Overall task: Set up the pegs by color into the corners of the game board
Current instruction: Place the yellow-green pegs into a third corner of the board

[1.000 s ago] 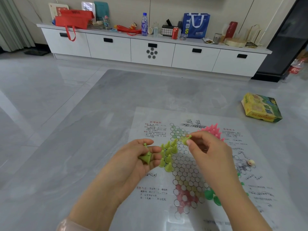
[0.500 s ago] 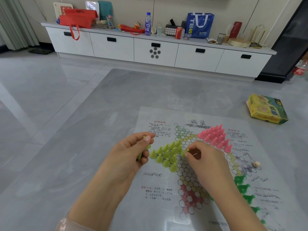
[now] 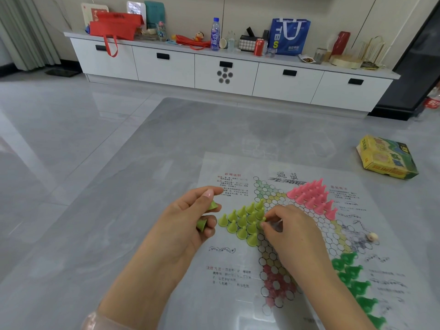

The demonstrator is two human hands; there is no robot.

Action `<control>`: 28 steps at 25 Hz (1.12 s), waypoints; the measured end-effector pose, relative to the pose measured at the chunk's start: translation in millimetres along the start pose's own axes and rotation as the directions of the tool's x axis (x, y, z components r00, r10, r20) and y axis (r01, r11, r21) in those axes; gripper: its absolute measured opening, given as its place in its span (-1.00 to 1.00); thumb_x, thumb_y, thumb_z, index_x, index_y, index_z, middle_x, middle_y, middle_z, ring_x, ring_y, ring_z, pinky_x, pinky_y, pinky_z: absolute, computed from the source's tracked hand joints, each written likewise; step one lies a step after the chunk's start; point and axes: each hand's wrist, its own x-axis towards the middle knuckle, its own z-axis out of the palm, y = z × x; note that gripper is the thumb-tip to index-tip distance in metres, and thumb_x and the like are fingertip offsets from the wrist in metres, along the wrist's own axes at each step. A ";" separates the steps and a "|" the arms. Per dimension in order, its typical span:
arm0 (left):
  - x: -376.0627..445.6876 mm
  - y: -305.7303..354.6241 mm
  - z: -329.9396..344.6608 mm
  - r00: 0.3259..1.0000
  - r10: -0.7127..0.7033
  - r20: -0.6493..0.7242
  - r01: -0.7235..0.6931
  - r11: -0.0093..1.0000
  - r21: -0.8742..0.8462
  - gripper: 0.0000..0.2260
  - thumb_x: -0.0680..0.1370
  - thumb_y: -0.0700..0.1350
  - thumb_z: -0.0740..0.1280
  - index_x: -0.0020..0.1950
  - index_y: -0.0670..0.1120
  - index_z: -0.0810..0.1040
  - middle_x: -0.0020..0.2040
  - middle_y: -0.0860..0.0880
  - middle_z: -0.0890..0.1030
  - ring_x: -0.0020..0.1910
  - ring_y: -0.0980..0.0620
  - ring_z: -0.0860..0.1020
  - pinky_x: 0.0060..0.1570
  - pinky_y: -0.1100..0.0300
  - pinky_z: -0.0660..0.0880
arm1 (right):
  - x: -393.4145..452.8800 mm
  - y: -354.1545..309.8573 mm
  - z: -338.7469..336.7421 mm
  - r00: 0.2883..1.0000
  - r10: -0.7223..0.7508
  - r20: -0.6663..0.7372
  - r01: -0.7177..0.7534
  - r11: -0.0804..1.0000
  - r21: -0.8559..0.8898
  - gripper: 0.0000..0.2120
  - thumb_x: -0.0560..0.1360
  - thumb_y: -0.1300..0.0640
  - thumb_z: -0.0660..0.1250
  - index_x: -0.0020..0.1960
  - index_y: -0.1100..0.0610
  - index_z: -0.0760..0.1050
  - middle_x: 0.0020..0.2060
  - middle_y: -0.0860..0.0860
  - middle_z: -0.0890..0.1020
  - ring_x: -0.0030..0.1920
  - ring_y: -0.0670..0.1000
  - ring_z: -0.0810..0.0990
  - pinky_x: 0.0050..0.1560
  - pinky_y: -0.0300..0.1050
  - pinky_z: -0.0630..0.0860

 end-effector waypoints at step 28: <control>-3.9 -9.4 7.3 0.989 0.024 0.145 -0.074 0.933 0.352 -0.81 0.41 -0.27 0.41 -0.21 -0.12 0.39 -0.30 -0.09 0.56 -0.53 0.14 0.36 -0.53 0.38 0.33 | -10.0 -28.4 -21.4 0.979 -0.142 0.149 0.026 0.804 0.594 -0.88 0.41 0.16 0.38 -0.21 -0.05 0.63 -0.23 -0.10 0.61 -0.27 -0.08 0.60 -0.19 -0.18 0.56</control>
